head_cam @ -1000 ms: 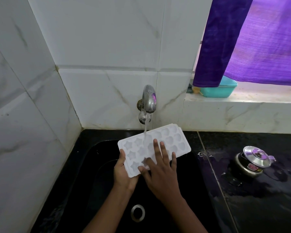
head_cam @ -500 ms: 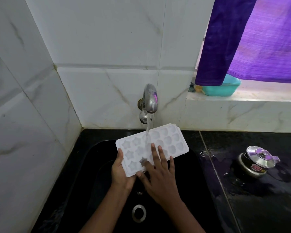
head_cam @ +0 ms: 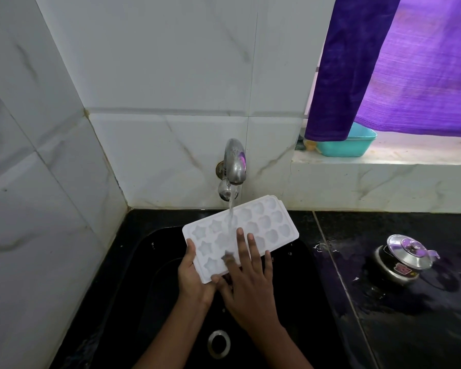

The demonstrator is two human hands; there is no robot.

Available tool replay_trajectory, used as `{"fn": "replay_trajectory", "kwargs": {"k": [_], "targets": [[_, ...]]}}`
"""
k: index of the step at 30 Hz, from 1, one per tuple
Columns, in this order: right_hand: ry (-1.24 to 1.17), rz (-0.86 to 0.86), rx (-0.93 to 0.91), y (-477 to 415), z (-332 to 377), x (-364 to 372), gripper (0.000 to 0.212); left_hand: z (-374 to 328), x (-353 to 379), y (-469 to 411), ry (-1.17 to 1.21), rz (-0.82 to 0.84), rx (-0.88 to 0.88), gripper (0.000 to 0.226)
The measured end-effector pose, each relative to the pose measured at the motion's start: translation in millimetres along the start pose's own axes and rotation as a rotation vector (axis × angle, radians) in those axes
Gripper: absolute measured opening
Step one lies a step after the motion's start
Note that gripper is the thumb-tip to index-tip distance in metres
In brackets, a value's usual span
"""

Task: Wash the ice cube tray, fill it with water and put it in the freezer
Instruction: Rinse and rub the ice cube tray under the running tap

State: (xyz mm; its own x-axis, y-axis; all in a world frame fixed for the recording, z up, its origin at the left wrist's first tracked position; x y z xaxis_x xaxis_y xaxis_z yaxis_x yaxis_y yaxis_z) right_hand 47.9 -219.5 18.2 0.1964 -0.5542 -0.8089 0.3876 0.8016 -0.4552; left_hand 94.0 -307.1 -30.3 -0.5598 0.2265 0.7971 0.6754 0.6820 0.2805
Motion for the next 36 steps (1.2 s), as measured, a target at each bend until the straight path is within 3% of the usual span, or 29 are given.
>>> {"fn": "replay_trajectory", "kwargs": {"k": [14, 19, 24, 36], "targets": [[-0.004, 0.016, -0.038, -0.3, -10.2, -2.4, 0.030, 4.5, -13.6, 9.1, 0.003, -0.054, 0.003, 0.066], [0.013, 0.019, -0.087, 5.2, -4.4, 3.4, 0.041, -3.8, -7.4, 6.7, 0.003, -0.029, 0.013, 0.061], [-0.016, 0.011, -0.006, -5.2, -11.7, -2.5, 0.033, 4.0, -4.3, 6.0, -0.001, -0.037, 0.016, 0.064], [-0.027, 0.056, -0.076, 2.8, -8.2, 6.8, 0.035, 0.9, -13.1, 1.9, -0.005, -0.040, -0.002, 0.065]]}}
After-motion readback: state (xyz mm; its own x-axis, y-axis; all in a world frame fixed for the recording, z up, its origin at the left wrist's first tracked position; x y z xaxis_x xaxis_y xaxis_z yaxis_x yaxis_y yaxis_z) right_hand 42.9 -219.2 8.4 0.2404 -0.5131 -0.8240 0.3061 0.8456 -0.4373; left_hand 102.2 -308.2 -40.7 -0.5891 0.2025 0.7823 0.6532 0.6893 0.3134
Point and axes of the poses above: each hand's wrist, its own y-axis away from the middle knuckle, its own x-axis out of the palm, z = x × y, the point moved 7 cm from there along -y, towards the middle knuckle, and after that the axes turned 12 degrees about -y, right-handed, at the moved point
